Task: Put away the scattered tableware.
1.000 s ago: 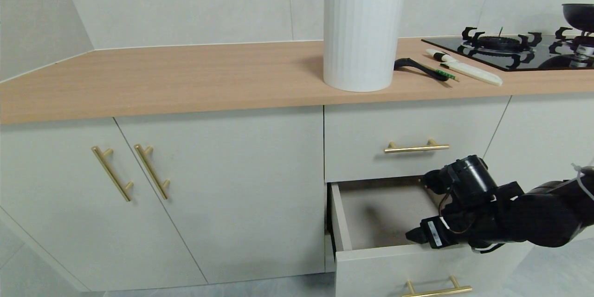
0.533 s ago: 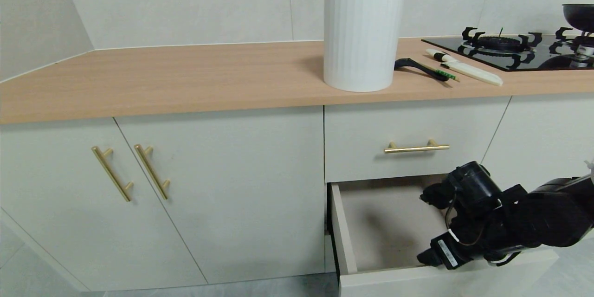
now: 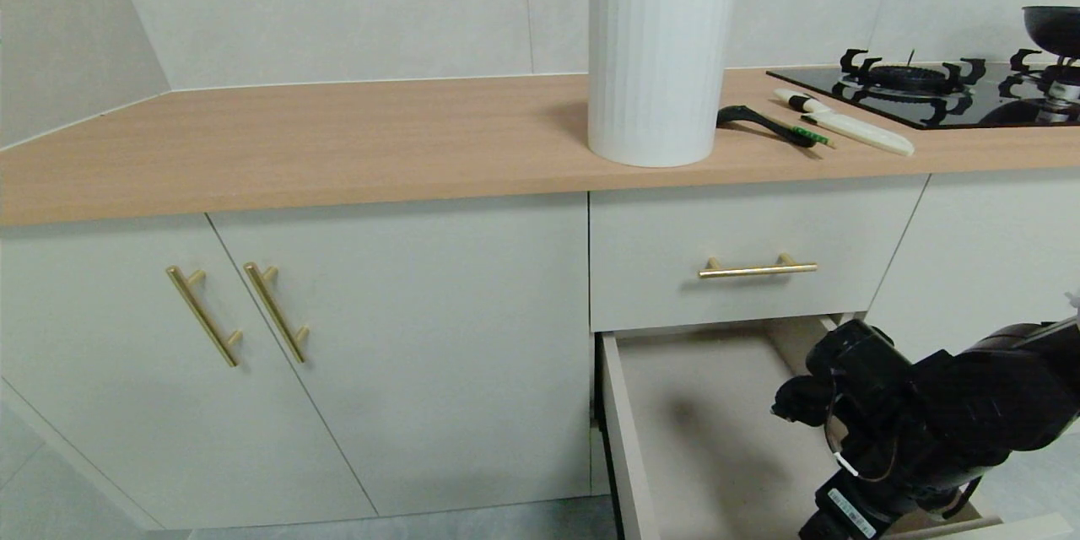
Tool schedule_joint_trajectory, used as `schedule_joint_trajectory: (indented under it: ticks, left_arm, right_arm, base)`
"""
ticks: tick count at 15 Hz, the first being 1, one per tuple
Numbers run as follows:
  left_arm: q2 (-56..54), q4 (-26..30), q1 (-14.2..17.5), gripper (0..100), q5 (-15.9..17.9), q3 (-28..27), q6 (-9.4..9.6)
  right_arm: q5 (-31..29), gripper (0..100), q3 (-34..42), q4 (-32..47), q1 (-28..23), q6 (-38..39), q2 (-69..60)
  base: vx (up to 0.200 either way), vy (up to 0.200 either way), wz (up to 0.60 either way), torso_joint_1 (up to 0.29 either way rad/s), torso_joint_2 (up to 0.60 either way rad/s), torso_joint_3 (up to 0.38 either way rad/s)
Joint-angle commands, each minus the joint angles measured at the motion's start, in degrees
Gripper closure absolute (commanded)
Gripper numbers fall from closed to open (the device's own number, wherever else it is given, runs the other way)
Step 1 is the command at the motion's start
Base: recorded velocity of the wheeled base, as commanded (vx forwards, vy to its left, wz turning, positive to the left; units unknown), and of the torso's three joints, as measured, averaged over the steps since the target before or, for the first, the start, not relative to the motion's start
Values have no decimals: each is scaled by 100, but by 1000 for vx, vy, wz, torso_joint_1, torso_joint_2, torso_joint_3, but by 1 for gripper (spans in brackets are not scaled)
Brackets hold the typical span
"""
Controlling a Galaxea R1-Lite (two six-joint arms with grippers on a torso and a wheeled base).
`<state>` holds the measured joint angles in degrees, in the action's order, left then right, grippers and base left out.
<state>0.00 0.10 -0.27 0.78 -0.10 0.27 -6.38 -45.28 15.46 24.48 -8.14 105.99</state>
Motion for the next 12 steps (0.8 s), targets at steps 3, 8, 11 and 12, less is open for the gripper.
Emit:
schedule_joint_trajectory:
  ticks: [3,8,11,12]
  left_arm:
    - [0,-1,0,0,1,1,0]
    - [0,-1,0,0,1,1,0]
    - [0,-1,0,0,1,1,0]
    - [0,-1,0,0,1,1,0]
  right_arm:
    - [-22,0,1,247,31,-65,10]
    - [-66,0,-122,247,31,-47,-16]
    - [-110,0,-447,203,-145,313,-368]
    - [-101,0,-500,133,-163,454,-482]
  base:
    - [0,0,0,0,0,0]
    - [0,0,0,0,0,0]
    - [0,0,0,0,0,0]
    - [0,0,0,0,0,0]
